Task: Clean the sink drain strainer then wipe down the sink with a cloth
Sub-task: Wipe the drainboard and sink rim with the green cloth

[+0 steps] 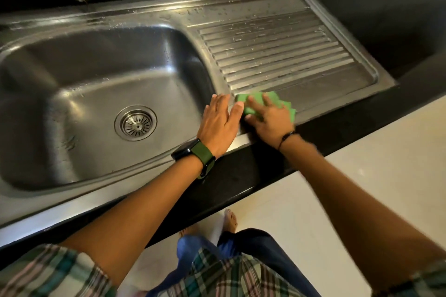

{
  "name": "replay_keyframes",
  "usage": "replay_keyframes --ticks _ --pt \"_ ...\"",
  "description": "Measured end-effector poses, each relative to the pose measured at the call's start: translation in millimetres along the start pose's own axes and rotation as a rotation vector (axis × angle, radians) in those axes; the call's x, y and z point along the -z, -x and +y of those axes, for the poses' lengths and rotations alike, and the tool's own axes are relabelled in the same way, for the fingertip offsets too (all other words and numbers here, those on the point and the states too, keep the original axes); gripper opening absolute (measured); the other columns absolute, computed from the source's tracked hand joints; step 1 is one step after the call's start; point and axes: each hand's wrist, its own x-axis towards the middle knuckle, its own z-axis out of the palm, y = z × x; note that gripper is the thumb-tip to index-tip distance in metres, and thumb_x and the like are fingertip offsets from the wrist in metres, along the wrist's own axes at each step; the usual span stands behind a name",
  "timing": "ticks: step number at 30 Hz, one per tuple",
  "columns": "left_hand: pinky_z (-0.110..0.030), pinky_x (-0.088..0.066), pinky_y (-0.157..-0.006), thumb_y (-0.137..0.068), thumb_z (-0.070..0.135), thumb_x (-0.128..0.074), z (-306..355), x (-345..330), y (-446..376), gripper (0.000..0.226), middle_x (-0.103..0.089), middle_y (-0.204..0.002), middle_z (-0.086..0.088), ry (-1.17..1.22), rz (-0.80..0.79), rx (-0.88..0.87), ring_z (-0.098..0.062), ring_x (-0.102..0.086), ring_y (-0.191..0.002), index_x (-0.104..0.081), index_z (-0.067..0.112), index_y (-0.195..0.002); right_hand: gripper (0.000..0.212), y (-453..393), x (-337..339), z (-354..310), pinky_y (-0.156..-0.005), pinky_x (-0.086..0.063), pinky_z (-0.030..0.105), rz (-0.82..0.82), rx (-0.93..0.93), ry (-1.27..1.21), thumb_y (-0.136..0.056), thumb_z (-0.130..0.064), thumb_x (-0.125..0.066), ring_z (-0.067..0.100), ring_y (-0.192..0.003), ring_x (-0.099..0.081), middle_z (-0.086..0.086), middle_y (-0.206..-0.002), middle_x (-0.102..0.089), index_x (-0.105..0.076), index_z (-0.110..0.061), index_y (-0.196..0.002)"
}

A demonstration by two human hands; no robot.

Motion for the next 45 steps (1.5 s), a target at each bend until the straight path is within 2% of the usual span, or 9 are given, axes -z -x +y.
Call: replay_keyframes --ticks 3,7,11,18,23,30,34,38,45 --pt "-0.047 -0.018 -0.116 -0.098 0.031 -0.030 9.3 -12.1 -9.6 0.040 -0.038 -0.142 -0.012 0.055 0.052 -0.015 -0.026 -0.030 -0.135 -0.038 0.009 -0.131 0.052 24.3 -13.7 -19.5 -0.115 0.005 0.046 -0.003 0.215 0.020 -0.090 -0.029 -0.047 0.017 -0.144 -0.008 0.003 -0.151 -0.030 -0.034 -0.024 -0.140" --pt "-0.033 -0.007 -0.116 -0.091 0.042 -0.025 6.3 -27.2 -6.4 0.057 -0.031 -0.149 -0.010 -0.116 0.036 -0.127 -0.021 -0.022 -0.141 -0.033 0.010 -0.137 0.055 15.0 -1.5 10.9 -0.115 0.009 0.044 -0.034 0.323 0.173 -0.090 -0.030 -0.044 0.013 -0.144 -0.009 0.003 -0.155 -0.019 -0.027 -0.026 -0.143" --pt "-0.038 -0.010 -0.119 -0.087 0.046 -0.022 4.5 -32.9 -10.9 0.067 -0.023 -0.153 -0.012 -0.256 0.019 -0.124 -0.022 -0.013 -0.144 -0.029 0.008 -0.141 0.051 -0.4 21.6 75.0 -0.115 0.007 0.044 -0.035 0.219 0.085 -0.095 -0.033 -0.040 0.012 -0.144 -0.009 0.003 -0.156 -0.016 -0.022 -0.035 -0.143" --pt "-0.033 -0.004 -0.117 -0.088 0.050 -0.019 6.1 -41.9 -21.9 0.070 -0.014 -0.156 -0.010 -0.380 0.019 -0.092 -0.020 -0.006 -0.145 -0.020 0.010 -0.145 0.045 -31.1 71.1 183.6 -0.116 0.000 0.046 0.025 -0.028 0.037 -0.094 -0.023 -0.046 0.021 -0.142 -0.022 0.012 -0.150 -0.030 -0.037 -0.020 -0.138" --pt "-0.033 -0.005 -0.118 -0.088 0.054 -0.015 7.9 -43.3 -19.4 0.074 -0.011 -0.156 -0.011 -0.417 0.045 -0.149 -0.020 -0.004 -0.145 -0.013 0.008 -0.146 0.041 -13.6 53.4 149.5 -0.115 0.004 0.042 0.091 -0.021 -0.055 -0.093 -0.023 -0.049 0.019 -0.141 -0.025 0.012 -0.147 -0.037 -0.045 -0.020 -0.133" --pt "-0.036 -0.013 -0.118 -0.086 0.047 -0.019 13.6 -38.2 -18.1 0.071 -0.022 -0.152 -0.016 -0.206 0.085 -0.199 -0.019 -0.011 -0.142 -0.025 0.003 -0.141 0.043 30.3 1.0 7.9 -0.116 0.010 0.044 0.014 0.397 -0.090 -0.084 -0.023 -0.051 0.017 -0.141 -0.021 0.004 -0.139 -0.049 -0.053 -0.020 -0.127" --pt "-0.039 -0.015 -0.117 -0.085 0.044 -0.021 16.5 -37.5 -16.3 0.071 -0.025 -0.150 -0.019 -0.242 0.020 -0.244 -0.025 -0.015 -0.142 -0.028 -0.001 -0.139 0.041 20.0 8.7 36.4 -0.115 0.006 0.046 -0.004 0.506 0.057 -0.093 -0.033 -0.041 0.011 -0.141 -0.021 -0.004 -0.145 -0.041 -0.044 -0.026 -0.133" --pt "-0.040 -0.013 -0.118 -0.084 0.048 -0.021 22.2 -39.5 -15.2 0.074 -0.023 -0.152 -0.016 -0.349 -0.043 -0.205 -0.023 -0.014 -0.144 -0.028 0.001 -0.140 0.041 2.6 36.7 113.5 -0.116 0.006 0.043 0.030 0.359 0.081 -0.094 -0.037 -0.040 0.010 -0.141 -0.022 -0.002 -0.150 -0.034 -0.038 -0.036 -0.135" --pt "-0.036 -0.008 -0.119 -0.091 0.039 -0.028 26.7 -49.1 -37.5 0.061 -0.018 -0.154 -0.011 -0.490 -0.085 -0.196 -0.021 -0.009 -0.145 -0.023 0.008 -0.143 0.045 -28.1 86.4 243.7 -0.118 0.000 0.047 0.088 -0.111 0.168 -0.096 -0.035 -0.037 0.025 -0.138 -0.029 0.010 -0.148 -0.035 -0.034 -0.026 -0.140"
